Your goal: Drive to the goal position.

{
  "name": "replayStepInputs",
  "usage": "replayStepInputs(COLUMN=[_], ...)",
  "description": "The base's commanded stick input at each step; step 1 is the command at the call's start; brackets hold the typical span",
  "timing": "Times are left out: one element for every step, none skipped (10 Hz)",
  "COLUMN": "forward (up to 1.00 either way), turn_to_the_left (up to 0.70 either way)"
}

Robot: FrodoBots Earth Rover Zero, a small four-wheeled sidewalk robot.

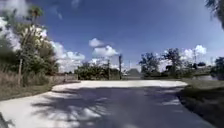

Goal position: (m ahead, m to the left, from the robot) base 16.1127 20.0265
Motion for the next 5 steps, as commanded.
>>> replayStepInputs(forward=[0.70,0.70,0.70,0.70,0.70], turn_to_the_left=[0.00,0.00,0.00,0.00,0.00])
